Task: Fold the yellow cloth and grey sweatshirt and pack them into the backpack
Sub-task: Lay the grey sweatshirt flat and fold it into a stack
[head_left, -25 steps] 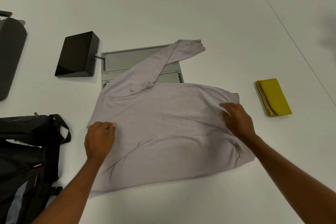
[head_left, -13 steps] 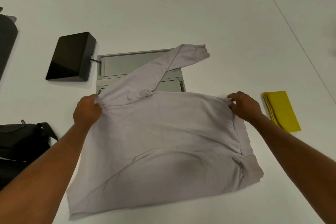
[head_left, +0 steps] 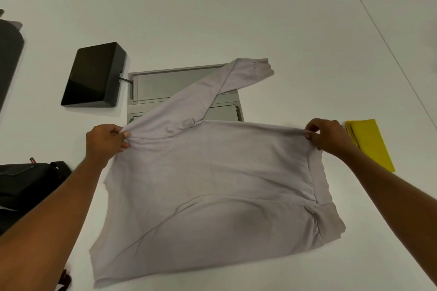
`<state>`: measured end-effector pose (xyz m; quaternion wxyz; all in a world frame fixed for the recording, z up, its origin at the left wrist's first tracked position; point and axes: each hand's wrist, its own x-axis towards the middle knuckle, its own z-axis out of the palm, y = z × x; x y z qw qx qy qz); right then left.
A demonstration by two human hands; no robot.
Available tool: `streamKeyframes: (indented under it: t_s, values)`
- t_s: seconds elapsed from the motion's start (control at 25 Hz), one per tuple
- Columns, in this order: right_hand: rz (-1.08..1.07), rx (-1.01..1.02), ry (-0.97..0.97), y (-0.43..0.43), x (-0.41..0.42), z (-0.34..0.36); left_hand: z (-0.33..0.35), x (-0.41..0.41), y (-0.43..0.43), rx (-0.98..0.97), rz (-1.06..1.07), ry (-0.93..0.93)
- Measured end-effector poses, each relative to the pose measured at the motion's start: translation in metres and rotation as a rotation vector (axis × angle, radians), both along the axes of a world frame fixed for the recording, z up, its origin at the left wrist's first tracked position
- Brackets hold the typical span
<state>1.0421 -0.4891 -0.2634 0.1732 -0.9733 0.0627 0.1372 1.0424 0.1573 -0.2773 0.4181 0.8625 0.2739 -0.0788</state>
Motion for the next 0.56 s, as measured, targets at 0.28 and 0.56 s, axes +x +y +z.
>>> streamKeyframes:
  t_s: [0.28, 0.56]
  values:
    - [-0.165, 0.337, -0.052, -0.009, -0.045, 0.032, 0.026, -0.039, 0.01, -0.245, 0.039, -0.116]
    - [0.056, 0.179, -0.242, -0.019, -0.113, 0.041, 0.054, -0.131, 0.007, -0.329, 0.073, -0.155]
